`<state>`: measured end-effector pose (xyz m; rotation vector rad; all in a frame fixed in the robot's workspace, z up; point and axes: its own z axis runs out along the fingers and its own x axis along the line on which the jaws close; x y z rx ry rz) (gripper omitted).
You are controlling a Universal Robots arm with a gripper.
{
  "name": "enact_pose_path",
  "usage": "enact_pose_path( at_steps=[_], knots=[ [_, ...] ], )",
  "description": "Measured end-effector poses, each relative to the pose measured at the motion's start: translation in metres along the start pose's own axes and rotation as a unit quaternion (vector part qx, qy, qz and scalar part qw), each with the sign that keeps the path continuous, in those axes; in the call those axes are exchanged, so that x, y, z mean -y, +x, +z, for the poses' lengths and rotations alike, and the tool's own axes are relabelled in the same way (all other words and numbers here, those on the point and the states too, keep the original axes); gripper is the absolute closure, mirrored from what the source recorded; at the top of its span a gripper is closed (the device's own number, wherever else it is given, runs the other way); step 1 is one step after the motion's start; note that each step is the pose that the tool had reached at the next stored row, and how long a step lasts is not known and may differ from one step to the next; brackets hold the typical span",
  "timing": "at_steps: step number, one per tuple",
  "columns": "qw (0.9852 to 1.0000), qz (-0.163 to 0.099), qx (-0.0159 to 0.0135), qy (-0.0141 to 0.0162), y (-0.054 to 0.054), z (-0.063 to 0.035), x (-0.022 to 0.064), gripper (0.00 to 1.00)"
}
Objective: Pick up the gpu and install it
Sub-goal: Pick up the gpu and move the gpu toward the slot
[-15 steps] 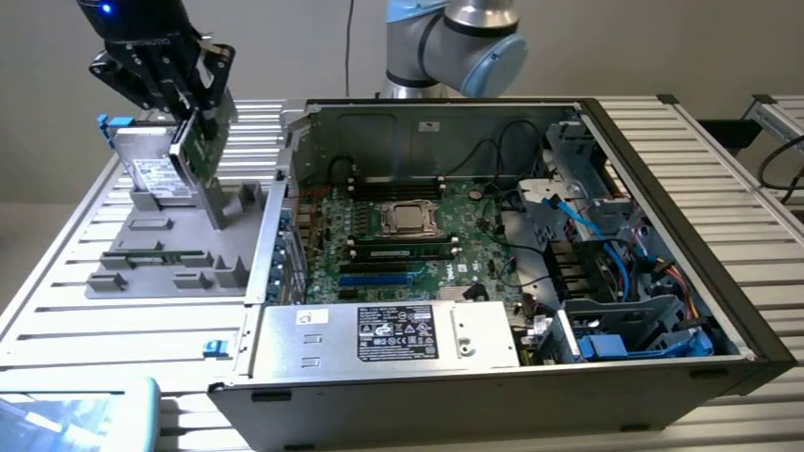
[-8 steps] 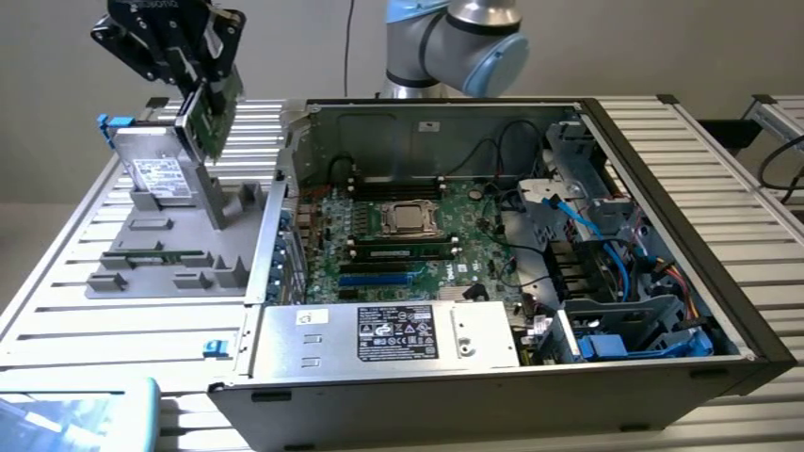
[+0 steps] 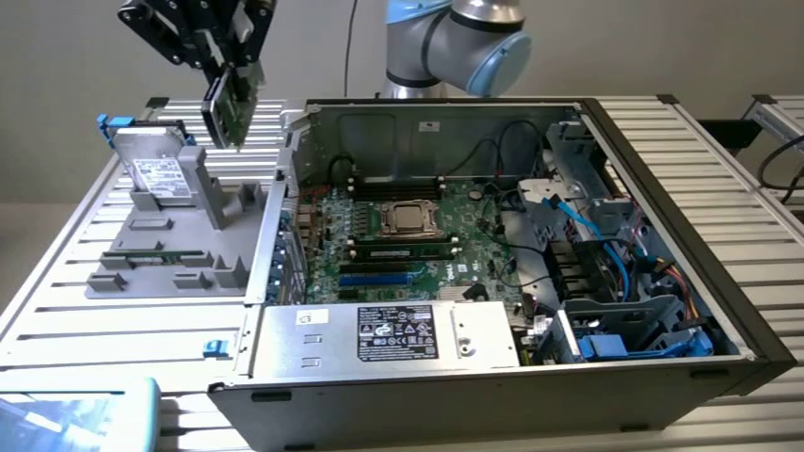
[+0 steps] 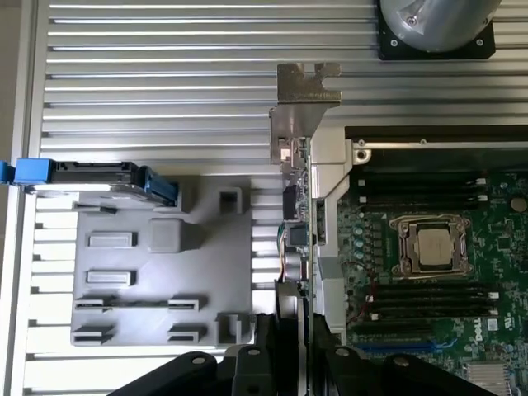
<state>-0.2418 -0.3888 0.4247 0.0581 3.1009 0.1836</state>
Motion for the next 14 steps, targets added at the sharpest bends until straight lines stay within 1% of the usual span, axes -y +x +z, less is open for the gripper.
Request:
enact_pose_path(
  at_steps=[6, 14],
  knots=[
    [1.0000, 0.001, -0.0063, 0.0004, -0.025, 0.0009, -0.0009, 0.72],
    [0.9999, 0.002, -0.0165, 0.0014, -0.058, 0.0021, -0.0019, 0.72]
  ],
)
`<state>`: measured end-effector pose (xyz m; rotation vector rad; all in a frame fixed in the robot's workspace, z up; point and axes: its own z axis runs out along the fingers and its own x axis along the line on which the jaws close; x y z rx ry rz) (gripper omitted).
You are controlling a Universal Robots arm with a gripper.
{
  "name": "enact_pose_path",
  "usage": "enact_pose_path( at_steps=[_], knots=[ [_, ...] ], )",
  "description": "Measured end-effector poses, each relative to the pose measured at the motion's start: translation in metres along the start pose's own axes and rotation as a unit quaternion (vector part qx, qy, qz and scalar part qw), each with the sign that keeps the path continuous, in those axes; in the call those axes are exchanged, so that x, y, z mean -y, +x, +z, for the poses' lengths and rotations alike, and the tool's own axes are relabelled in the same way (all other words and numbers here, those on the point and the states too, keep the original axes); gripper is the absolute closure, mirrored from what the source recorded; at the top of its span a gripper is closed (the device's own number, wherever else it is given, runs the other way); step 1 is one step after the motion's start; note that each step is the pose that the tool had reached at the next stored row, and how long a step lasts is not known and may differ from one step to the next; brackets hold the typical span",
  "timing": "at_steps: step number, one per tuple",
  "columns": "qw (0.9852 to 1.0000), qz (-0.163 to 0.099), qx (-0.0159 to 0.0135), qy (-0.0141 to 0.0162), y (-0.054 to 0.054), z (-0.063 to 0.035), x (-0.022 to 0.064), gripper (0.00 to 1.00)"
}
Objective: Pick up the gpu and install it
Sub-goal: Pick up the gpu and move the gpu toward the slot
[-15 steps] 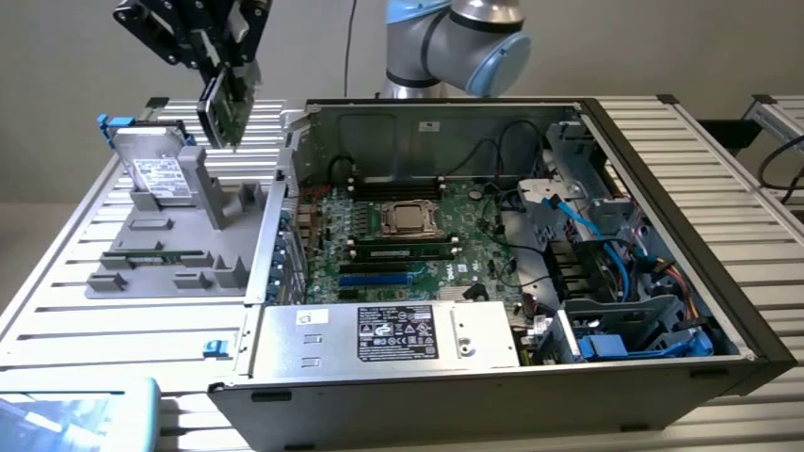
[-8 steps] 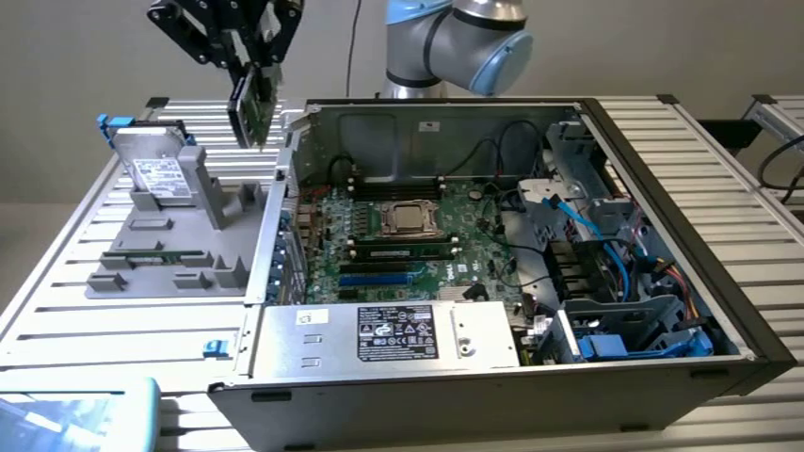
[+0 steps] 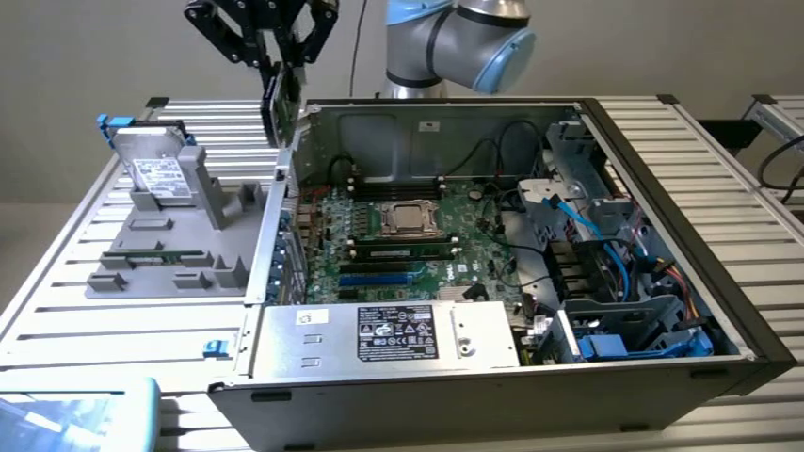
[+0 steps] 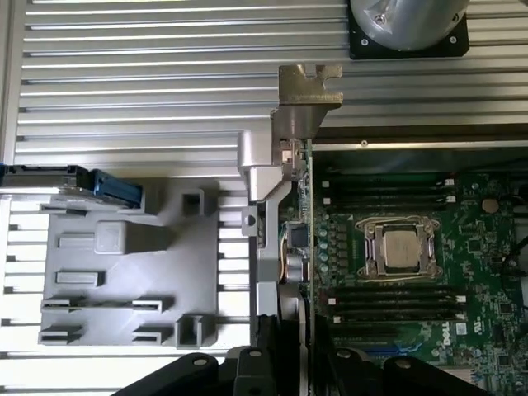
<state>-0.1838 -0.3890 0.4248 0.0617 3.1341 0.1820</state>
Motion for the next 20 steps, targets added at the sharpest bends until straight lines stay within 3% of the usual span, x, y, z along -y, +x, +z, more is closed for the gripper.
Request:
enact_pose_path(
  at_steps=[5, 20],
  knots=[
    [1.0000, 0.001, -0.0050, 0.0003, -0.021, 0.0008, 0.0004, 0.72],
    [1.0000, 0.001, -0.0050, 0.0002, -0.085, 0.0234, 0.0126, 0.72]
  ],
)
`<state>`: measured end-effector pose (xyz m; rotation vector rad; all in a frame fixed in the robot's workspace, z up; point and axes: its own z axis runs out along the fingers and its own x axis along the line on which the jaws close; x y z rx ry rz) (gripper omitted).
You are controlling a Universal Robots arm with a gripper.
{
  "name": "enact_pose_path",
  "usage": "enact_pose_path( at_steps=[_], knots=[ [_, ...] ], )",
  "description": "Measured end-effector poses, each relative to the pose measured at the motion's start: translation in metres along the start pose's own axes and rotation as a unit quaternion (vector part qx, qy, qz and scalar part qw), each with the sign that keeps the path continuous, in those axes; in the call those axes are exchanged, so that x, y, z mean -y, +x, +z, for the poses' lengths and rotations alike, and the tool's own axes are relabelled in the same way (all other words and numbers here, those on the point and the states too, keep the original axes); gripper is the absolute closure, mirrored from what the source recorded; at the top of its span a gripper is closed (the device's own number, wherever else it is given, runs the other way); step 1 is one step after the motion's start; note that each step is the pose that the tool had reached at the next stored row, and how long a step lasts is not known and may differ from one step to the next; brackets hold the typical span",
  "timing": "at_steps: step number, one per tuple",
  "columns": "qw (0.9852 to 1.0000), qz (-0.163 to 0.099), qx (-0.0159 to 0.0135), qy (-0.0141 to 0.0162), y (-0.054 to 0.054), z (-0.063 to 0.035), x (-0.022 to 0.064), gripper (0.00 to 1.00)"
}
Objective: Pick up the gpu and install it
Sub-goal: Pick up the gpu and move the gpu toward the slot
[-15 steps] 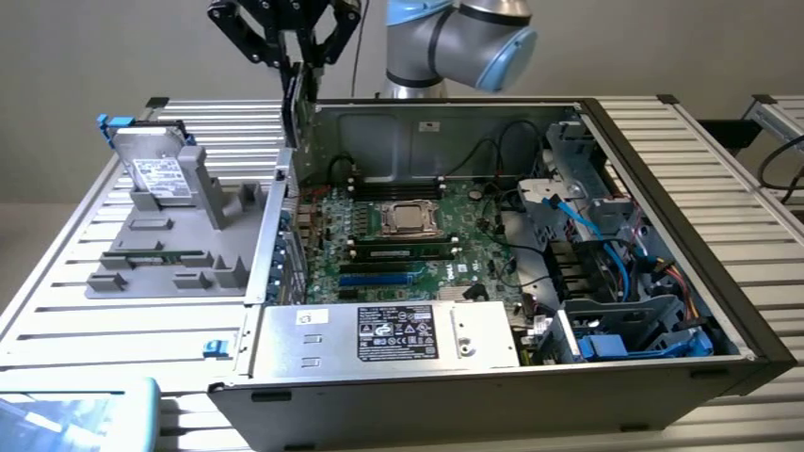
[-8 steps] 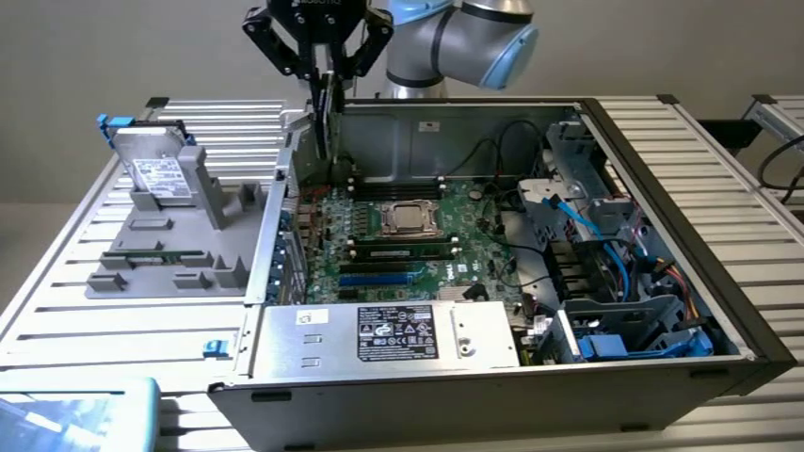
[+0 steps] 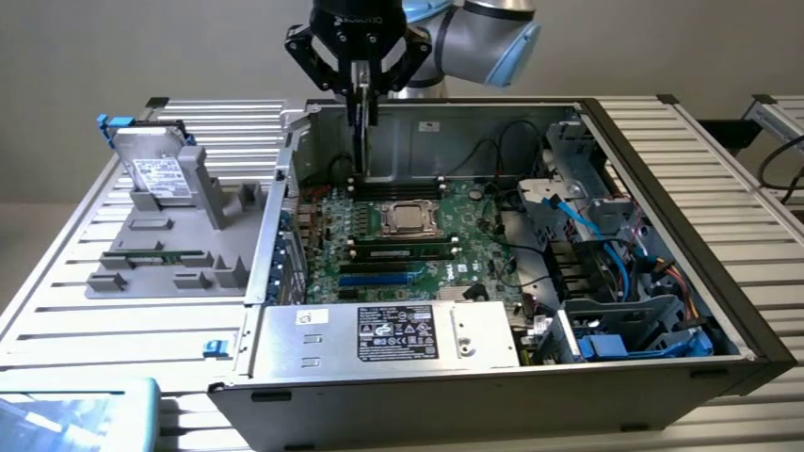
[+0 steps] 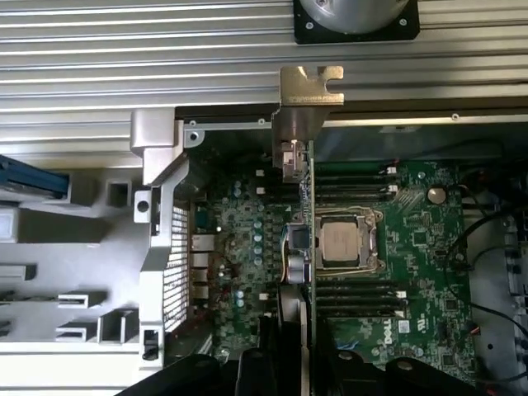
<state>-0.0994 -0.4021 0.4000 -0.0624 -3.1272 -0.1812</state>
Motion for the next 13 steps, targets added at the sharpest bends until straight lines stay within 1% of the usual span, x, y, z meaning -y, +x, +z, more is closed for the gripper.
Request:
enact_pose_path(
  at_steps=[8, 10, 13],
  knots=[
    [1.0000, 0.000, 0.0000, 0.0010, -0.036, 0.0124, 0.0015, 0.72],
    [1.0000, 0.000, -0.0001, 0.0015, -0.039, 0.0134, 0.0017, 0.72],
    [1.0000, 0.000, -0.0001, 0.0022, -0.039, 0.0133, 0.0018, 0.72]
  ],
)
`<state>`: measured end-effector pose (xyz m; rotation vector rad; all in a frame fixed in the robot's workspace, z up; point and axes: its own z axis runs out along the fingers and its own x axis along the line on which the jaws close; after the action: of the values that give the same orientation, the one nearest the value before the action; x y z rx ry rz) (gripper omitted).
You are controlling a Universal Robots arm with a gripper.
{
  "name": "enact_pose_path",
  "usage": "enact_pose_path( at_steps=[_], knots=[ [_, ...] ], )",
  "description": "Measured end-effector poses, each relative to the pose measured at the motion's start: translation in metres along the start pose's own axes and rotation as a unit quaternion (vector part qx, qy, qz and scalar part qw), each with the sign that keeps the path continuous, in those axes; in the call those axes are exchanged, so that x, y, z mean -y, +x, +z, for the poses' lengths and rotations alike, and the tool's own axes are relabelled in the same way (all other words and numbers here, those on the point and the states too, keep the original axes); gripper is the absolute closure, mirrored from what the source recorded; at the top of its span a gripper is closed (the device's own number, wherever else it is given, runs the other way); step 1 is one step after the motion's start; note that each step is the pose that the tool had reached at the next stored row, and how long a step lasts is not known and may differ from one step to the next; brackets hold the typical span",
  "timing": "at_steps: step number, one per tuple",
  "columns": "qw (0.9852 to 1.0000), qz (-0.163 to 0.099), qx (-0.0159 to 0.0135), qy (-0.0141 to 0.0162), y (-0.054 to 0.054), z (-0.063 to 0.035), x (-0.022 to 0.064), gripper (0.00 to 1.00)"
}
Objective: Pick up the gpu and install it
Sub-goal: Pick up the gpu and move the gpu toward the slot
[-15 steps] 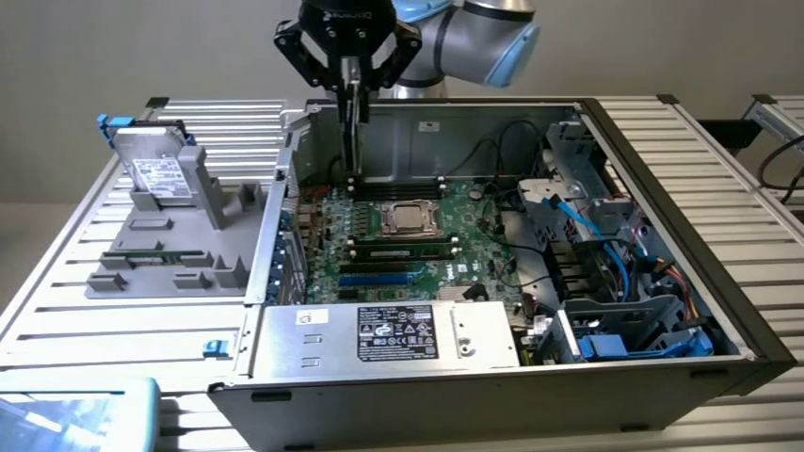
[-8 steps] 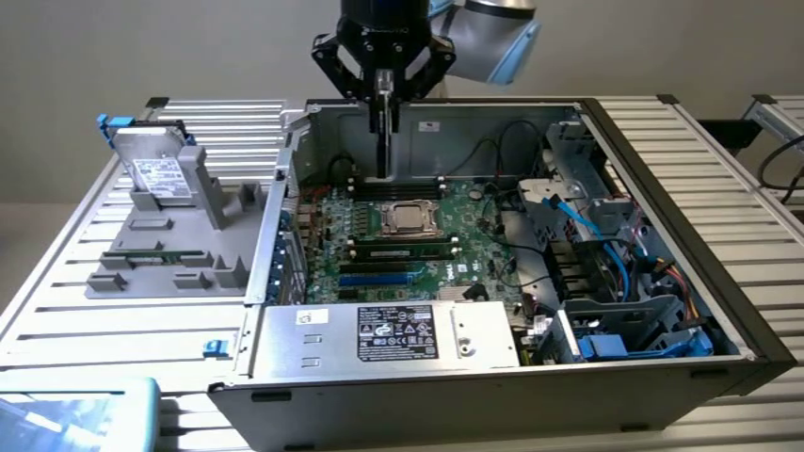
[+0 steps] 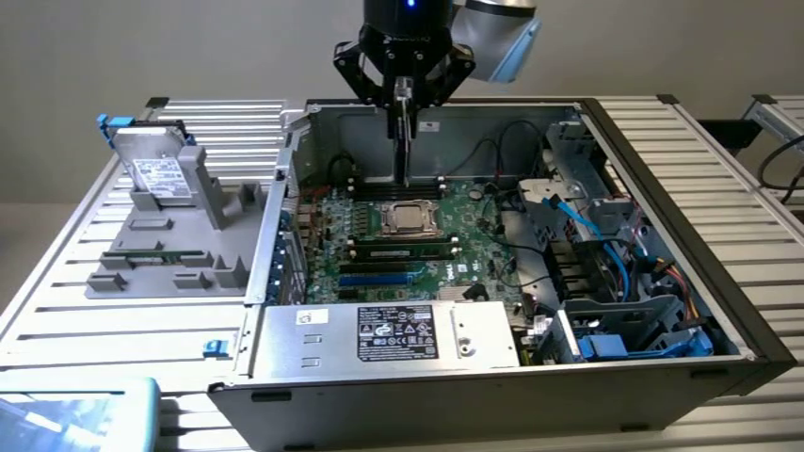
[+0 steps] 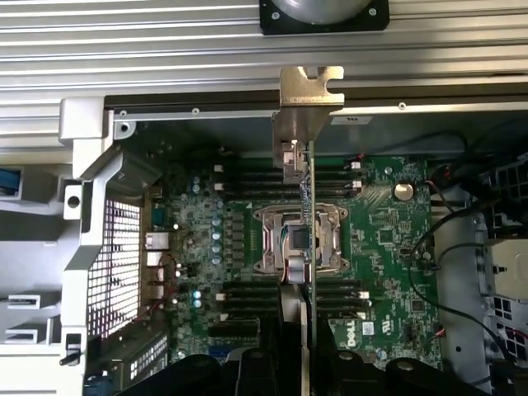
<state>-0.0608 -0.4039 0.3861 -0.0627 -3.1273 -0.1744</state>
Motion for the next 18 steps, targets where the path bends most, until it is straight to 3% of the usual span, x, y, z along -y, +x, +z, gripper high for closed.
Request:
enact_pose_path(
  at_steps=[6, 13, 18],
  knots=[
    [1.0000, 0.000, -0.0004, 0.0000, -0.003, 0.0010, 0.0000, 0.72],
    [1.0000, -0.002, -0.0016, 0.0002, -0.010, 0.0124, 0.0010, 0.72],
    [0.9993, -0.037, -0.0059, 0.0003, -0.011, 0.0142, 0.0011, 0.72]
  ],
)
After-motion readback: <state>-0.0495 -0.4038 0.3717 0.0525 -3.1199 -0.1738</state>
